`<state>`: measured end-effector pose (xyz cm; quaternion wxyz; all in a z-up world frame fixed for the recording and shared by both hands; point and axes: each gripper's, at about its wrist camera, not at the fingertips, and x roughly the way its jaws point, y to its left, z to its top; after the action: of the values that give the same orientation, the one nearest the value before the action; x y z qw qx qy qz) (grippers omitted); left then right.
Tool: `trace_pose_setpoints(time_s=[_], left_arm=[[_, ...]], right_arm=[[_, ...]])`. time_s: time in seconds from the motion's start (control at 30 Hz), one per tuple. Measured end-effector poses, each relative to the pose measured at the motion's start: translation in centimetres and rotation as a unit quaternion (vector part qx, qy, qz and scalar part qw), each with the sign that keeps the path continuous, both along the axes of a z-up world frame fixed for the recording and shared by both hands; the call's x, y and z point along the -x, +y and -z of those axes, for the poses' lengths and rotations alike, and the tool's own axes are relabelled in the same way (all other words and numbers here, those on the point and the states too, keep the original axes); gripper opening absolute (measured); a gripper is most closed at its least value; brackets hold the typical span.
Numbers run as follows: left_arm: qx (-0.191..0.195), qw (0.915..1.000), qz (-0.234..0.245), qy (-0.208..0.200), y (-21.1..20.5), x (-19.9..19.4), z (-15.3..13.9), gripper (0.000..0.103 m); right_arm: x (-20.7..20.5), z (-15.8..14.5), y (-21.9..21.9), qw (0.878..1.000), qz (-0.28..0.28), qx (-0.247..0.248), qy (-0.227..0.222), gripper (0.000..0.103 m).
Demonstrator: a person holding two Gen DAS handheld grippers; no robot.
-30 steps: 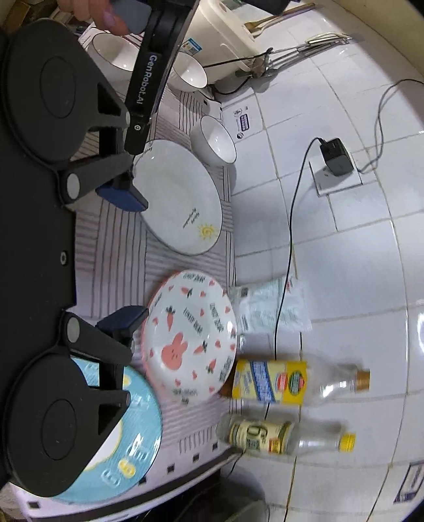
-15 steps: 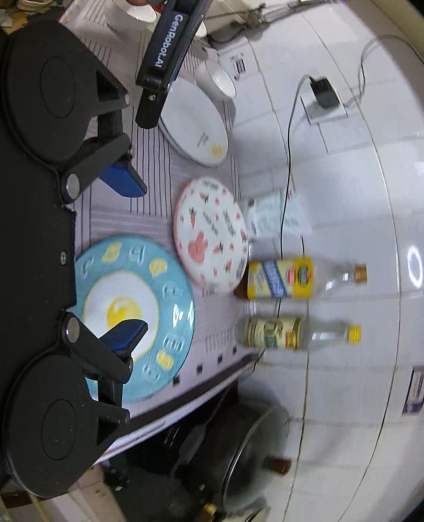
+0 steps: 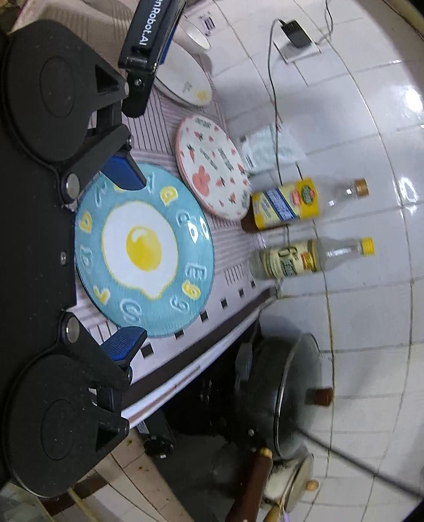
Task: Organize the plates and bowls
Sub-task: 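Move both grippers over to the blue egg-print plate, then grasp the blue egg plate rim with both grippers and lift it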
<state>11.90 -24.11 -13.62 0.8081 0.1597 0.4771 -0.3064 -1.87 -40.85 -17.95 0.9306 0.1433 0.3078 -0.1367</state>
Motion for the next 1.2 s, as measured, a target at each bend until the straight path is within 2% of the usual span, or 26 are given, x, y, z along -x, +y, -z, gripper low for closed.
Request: trace_pose_setpoints(time_s=[0.13, 0.23, 0.4, 0.5, 0.57, 0.73, 0.83, 0.87, 0.93, 1.1, 1.2], left_arm=[[0.008, 0.9998, -0.014, 0.013, -0.8, -1.1, 1.6, 0.094], [-0.001, 0.9989, -0.046, -0.007, -1.3, -1.7, 2.8, 0.094], [0.002, 0.9986, -0.053, -0.006, -2.8, -2.8, 4.7, 0.094], [0.002, 0.9986, -0.052, -0.001, -3.3, -3.4, 5.4, 0.094], [0.016, 0.9984, -0.053, 0.012, -3.4, -3.8, 5.7, 0.094], [0.013, 0.9982, -0.039, 0.045, -3.9, -4.4, 6.6, 0.090], [0.018, 0.9969, -0.039, 0.066, -3.9, -4.7, 6.9, 0.083], [0.011, 0.9962, -0.040, 0.076, -4.0, -4.8, 7.0, 0.075], [-0.001, 0.9955, -0.031, 0.090, -4.3, -5.0, 7.3, 0.068], [0.007, 0.9967, -0.013, 0.079, -4.6, -5.0, 7.2, 0.051], [0.029, 0.9955, -0.010, 0.089, -4.7, -5.2, 7.4, 0.036]], right_arm=[[0.0, 1.6, -0.8, 1.000, 0.021, 0.012, -0.009, 0.093], [-0.4, 3.1, -1.7, 1.000, 0.025, 0.005, -0.008, 0.093], [-1.3, 5.6, -2.6, 1.000, 0.027, -0.009, -0.006, 0.089], [-1.8, 6.8, -3.1, 0.999, 0.028, -0.026, -0.004, 0.083], [-2.0, 7.3, -3.5, 0.999, 0.033, -0.043, -0.005, 0.077], [-2.2, 7.4, -4.4, 0.996, 0.050, -0.074, -0.020, 0.064], [-2.5, 7.5, -4.7, 0.995, 0.053, -0.081, -0.015, 0.054], [-2.5, 7.5, -4.8, 0.995, 0.054, -0.081, -0.014, 0.049], [-2.7, 7.5, -4.9, 0.995, 0.058, -0.084, -0.009, 0.047], [-2.8, 7.5, -5.6, 0.993, 0.061, -0.100, -0.005, 0.041], [-2.6, 7.7, -6.1, 0.992, 0.069, -0.108, -0.004, 0.026]])
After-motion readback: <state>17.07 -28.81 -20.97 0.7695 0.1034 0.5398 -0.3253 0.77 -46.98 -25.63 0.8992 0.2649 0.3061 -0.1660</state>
